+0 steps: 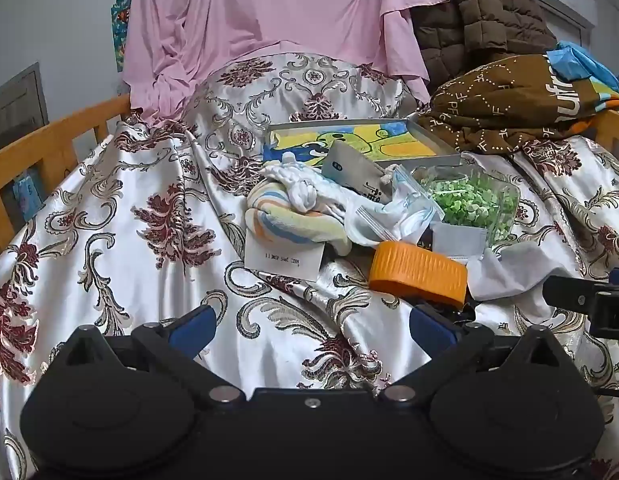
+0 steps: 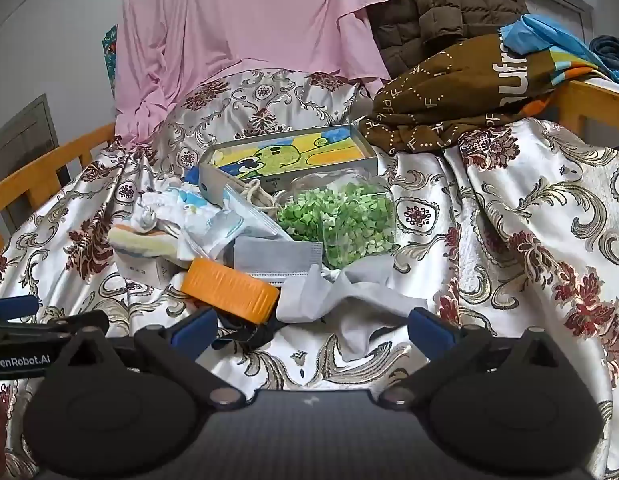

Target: Organize soft objects

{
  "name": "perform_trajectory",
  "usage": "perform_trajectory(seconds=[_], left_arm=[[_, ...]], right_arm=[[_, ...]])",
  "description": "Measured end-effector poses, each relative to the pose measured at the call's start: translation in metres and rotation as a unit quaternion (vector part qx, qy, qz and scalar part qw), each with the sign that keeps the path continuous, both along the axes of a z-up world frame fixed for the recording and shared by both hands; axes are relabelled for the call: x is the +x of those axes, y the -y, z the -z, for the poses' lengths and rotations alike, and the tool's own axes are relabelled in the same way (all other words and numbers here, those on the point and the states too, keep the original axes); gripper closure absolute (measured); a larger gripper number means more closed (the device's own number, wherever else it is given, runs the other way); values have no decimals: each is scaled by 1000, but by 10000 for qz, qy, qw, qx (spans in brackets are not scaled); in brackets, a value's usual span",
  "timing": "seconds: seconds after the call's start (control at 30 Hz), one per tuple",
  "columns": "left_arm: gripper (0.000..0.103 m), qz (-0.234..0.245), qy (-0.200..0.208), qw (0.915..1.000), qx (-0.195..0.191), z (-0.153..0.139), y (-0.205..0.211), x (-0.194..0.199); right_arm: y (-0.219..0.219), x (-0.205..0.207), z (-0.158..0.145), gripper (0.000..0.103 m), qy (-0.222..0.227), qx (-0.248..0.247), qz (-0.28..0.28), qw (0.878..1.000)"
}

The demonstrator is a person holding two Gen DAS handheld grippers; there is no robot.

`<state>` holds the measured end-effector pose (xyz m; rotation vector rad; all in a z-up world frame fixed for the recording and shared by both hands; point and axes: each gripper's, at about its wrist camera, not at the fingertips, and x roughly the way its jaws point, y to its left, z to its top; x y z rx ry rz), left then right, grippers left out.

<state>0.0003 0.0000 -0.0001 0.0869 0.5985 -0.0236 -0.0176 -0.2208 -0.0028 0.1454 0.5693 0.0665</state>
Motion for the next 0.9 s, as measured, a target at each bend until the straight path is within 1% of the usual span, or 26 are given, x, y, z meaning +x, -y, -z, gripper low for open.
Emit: perform_trajectory(seconds=[0.07, 0.37, 0.9], left_arm=[[1, -7, 0, 10000, -6, 0, 0, 1], [1, 2, 60, 10000, 5, -2, 0, -2], [1, -16, 63, 10000, -7, 0, -2, -2]], right_arm=[[0, 0, 0, 0, 32, 10, 0, 10000], [0, 1, 1, 0, -90, 4, -32, 10000], [-2, 2, 1, 0, -61, -53, -58, 10000]])
